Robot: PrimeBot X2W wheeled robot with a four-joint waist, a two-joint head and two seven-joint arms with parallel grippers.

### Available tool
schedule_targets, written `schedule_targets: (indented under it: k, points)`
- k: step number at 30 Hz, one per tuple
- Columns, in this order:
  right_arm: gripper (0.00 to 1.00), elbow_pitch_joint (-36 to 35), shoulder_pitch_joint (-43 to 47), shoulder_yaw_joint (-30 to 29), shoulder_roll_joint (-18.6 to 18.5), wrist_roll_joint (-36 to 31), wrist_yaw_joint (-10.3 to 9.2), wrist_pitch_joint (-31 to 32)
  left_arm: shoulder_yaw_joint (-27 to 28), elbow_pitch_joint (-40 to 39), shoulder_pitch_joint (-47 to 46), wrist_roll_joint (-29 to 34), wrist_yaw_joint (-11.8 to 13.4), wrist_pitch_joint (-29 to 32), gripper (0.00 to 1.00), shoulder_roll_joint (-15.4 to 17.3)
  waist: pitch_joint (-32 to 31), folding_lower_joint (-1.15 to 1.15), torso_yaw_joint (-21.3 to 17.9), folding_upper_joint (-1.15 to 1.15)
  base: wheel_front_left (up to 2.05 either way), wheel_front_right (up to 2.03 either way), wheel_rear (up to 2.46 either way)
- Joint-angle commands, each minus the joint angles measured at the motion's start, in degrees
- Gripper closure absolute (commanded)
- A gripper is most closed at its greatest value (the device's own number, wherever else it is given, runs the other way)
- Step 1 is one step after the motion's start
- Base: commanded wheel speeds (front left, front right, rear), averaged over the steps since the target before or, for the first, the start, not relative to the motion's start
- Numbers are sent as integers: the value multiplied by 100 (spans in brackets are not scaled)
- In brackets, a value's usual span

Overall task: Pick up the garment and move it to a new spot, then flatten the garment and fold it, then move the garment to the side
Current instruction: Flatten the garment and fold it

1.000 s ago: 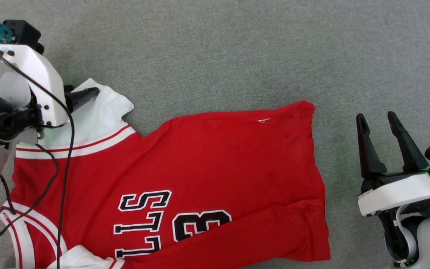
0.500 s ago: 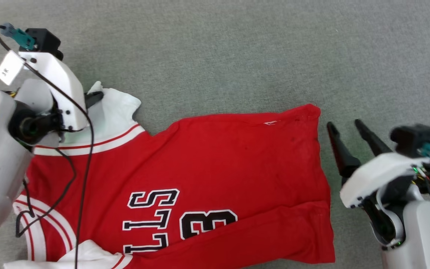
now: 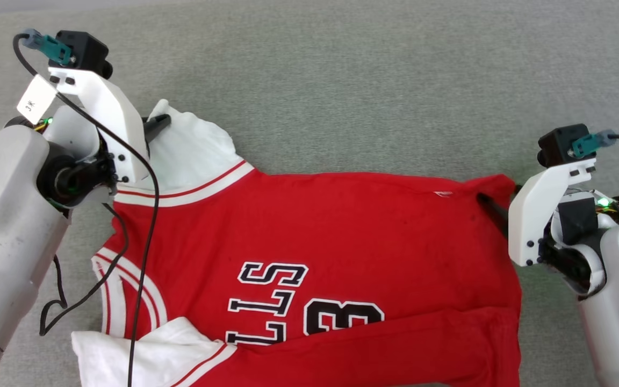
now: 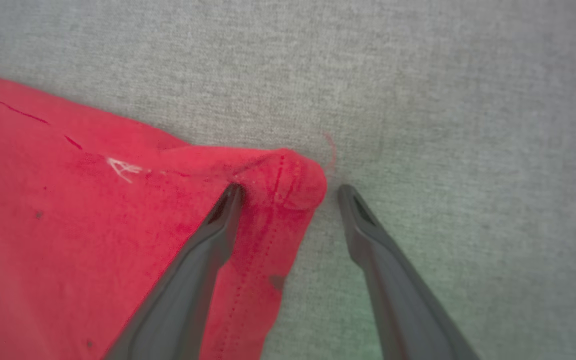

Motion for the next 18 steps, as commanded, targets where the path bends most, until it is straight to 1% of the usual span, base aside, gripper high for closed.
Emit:
schedule_targets:
  k: [1,4,5,6,7,10,14,18]
  points:
    - [0,142,-81,53,-28,29,-2,143,-17,-40,3,-2,-10,-49,100,-33,11,0,85,0,0,0,0]
    - [0,572,-75,168,-28,152,-2,688,-54,-131,100,-67,-11,-153,100,-70,20,0,169,0,0,0,0]
    - [55,710,-61,185,-17,205,-2,883,-70,-151,133,-86,-11,-183,100,-59,18,0,186,0,0,0,0]
    - [88,807,-44,210,-6,261,-2,1018,-91,-180,167,-109,-11,-217,100,-68,12,0,205,0,0,0,0]
    - [100,860,-55,203,0,315,-2,1100,-102,-203,190,-118,-11,-265,100,-63,8,0,219,0,0,0,0]
    - [100,844,-196,196,-74,371,-2,1049,-108,-241,267,-147,-11,-453,100,-41,-43,0,257,0,0,0,0]
    - [100,617,-345,60,-184,345,-6,722,-86,-258,408,-162,-12,-751,100,12,-224,0,290,0,0,0,0]
    - [100,253,-84,-153,-175,224,-5,477,-73,-342,702,-143,-5,-1079,100,70,-528,0,361,0,0,0,0]
